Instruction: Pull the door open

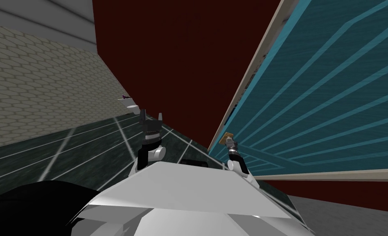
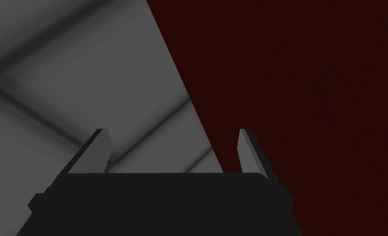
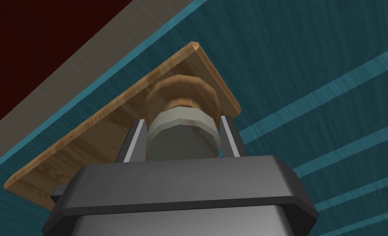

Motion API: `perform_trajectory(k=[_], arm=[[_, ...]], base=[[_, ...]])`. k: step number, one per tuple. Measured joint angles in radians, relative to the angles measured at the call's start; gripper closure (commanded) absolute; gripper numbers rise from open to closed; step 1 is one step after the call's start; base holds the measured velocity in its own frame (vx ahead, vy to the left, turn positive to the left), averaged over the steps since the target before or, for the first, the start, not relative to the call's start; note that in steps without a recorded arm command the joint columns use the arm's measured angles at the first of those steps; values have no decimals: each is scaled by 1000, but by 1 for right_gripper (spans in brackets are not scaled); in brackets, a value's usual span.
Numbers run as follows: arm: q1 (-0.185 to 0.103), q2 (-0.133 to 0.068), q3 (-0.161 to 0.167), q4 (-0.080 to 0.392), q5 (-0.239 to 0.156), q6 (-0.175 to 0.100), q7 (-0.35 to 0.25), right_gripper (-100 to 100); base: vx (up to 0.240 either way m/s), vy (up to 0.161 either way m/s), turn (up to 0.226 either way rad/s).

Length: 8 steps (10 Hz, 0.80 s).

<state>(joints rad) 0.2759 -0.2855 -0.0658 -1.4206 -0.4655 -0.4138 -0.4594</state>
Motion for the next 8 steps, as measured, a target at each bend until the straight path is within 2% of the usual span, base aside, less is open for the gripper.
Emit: perform_trajectory(k=[4,8], arm=[[-30,-10,11,23,-43,1,-97,100],[-53,-18,19,33,-88,13,-195,100]], base=[[-60,-10,39],[-52,-11,31]])
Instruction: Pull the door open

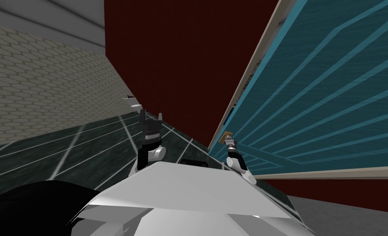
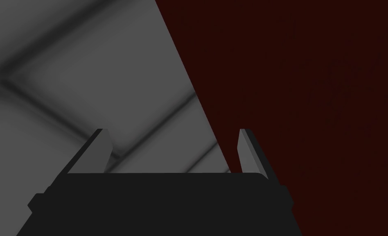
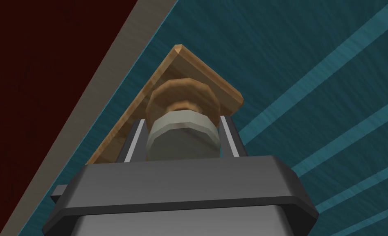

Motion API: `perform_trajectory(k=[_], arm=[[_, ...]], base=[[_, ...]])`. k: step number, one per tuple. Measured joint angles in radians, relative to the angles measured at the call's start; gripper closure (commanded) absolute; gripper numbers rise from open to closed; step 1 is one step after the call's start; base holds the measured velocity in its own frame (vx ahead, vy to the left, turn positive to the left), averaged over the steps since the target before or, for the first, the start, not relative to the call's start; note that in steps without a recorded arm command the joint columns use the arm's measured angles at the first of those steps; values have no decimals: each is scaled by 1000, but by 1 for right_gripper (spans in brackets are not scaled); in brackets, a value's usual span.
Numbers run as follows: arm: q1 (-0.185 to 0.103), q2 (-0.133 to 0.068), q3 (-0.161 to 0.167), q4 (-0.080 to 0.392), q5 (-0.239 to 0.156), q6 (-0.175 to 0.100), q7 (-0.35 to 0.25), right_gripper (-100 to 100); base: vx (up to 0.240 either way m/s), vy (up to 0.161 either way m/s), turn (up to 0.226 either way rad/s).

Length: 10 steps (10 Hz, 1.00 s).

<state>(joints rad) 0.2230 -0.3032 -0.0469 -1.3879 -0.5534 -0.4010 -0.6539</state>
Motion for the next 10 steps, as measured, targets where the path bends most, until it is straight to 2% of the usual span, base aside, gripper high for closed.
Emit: perform_trajectory(k=[10], arm=[[-50,-16,21,32,-91,12,-239,100]], base=[[-49,-11,28]])
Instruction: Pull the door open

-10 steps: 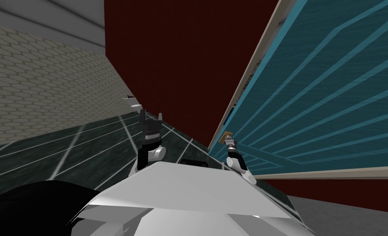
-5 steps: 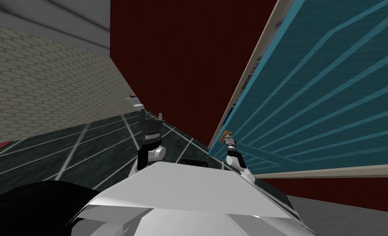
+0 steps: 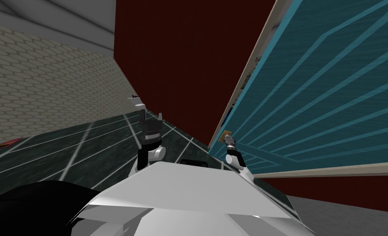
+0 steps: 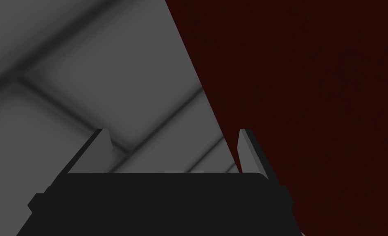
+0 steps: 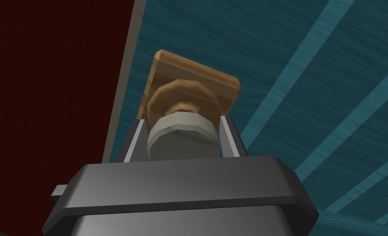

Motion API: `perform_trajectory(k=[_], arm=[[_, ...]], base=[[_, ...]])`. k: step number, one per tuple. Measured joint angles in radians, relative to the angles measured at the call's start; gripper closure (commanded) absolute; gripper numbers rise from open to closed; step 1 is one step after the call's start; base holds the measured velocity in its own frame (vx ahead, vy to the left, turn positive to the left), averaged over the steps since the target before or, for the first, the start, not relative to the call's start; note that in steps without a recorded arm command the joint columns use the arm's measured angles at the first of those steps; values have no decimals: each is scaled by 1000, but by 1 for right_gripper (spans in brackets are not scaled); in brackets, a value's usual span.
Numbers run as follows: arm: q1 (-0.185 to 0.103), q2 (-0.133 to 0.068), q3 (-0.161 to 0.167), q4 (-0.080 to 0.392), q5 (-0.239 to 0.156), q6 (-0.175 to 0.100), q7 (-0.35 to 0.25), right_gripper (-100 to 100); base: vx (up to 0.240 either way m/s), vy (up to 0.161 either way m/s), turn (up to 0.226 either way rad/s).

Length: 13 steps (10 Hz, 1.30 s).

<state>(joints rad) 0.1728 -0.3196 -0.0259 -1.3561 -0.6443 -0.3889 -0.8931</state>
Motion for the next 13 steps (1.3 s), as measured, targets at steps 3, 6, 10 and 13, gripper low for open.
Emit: perform_trajectory(k=[3,6,10,13], arm=[[-15,-6,5,9,-25,4,-73,100],[-27,-10,10,18,-47,9,-142,100],[-44,-16,18,28,-80,14,-247,100],[-54,-19,22,35,-97,17,-306,100]], base=[[-45,-6,22],[-44,-14,25],[-43,-8,22],[-26,-10,15]])
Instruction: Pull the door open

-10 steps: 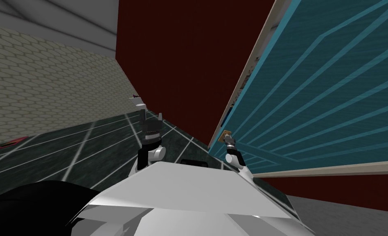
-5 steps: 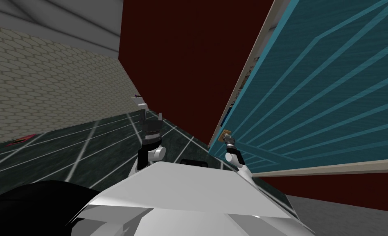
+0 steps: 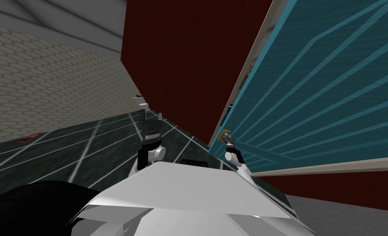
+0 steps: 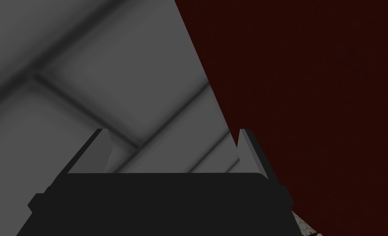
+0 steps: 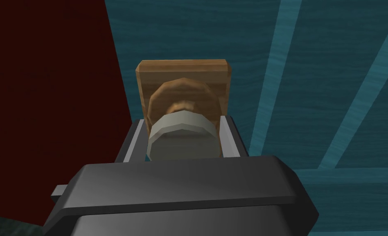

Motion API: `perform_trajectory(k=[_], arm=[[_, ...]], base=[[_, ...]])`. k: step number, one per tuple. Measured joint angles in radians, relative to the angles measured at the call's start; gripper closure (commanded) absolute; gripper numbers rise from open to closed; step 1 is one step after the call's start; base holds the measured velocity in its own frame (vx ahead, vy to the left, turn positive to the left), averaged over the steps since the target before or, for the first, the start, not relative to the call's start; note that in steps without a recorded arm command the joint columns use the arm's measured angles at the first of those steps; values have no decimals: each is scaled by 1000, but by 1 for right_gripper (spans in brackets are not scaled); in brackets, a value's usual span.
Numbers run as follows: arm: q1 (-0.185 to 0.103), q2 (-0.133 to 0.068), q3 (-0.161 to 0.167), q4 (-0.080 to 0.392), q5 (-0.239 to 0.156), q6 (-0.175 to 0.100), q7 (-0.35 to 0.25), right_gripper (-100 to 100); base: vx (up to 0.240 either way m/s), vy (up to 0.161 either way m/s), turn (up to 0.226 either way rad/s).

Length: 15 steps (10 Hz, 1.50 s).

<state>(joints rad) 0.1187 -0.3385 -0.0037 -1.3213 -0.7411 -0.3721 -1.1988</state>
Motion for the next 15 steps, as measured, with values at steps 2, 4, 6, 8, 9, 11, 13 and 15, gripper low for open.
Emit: perform_trajectory(k=[2,4,6,8,9,11,13,15], arm=[[3,-11,4,-6,-1,-4,-10,100],[12,-26,17,-16,-1,-9,-25,100],[24,-45,39,-19,-1,-17,-47,100],[39,-72,64,-26,-1,-27,-75,100],[46,-81,74,-33,-1,-29,-86,100],[55,-90,85,-36,0,-31,-95,100],[66,-114,102,-46,1,-45,-117,100],[80,-136,123,-59,4,-56,-138,100]], base=[[-176,-44,145],[-201,-29,111],[-283,-63,186],[-277,-62,156],[-124,-12,35],[-193,-43,133],[-215,-56,124],[-207,-77,113]])
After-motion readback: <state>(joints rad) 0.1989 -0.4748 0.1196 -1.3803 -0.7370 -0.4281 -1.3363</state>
